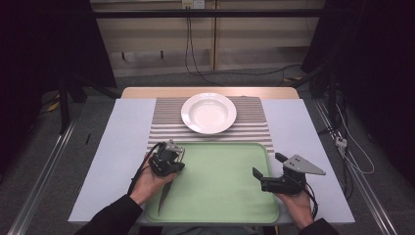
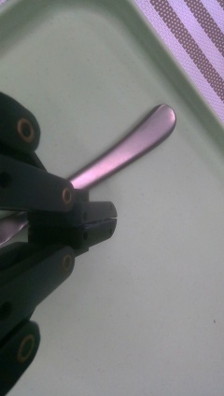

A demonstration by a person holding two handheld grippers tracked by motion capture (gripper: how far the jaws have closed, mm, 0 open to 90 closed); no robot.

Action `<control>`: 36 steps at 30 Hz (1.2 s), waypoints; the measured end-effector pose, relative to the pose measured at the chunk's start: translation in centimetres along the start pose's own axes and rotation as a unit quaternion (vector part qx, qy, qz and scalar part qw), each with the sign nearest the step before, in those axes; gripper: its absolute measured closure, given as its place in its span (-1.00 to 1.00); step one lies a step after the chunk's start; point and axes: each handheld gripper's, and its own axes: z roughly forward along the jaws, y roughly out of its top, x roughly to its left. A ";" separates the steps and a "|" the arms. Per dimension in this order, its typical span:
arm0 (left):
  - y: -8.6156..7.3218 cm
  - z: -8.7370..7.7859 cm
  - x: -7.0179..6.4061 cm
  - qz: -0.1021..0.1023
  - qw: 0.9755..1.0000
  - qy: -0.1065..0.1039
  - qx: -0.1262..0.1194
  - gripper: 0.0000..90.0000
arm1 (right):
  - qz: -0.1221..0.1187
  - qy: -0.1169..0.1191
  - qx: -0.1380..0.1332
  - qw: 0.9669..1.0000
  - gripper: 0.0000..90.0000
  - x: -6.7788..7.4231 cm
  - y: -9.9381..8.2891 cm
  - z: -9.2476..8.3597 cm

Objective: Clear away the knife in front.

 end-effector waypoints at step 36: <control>-0.8 -0.8 1.4 -0.041 0.999 0.035 0.004 1.00 | -0.001 0.000 0.001 1.000 -0.97 0.1 0.0 0.0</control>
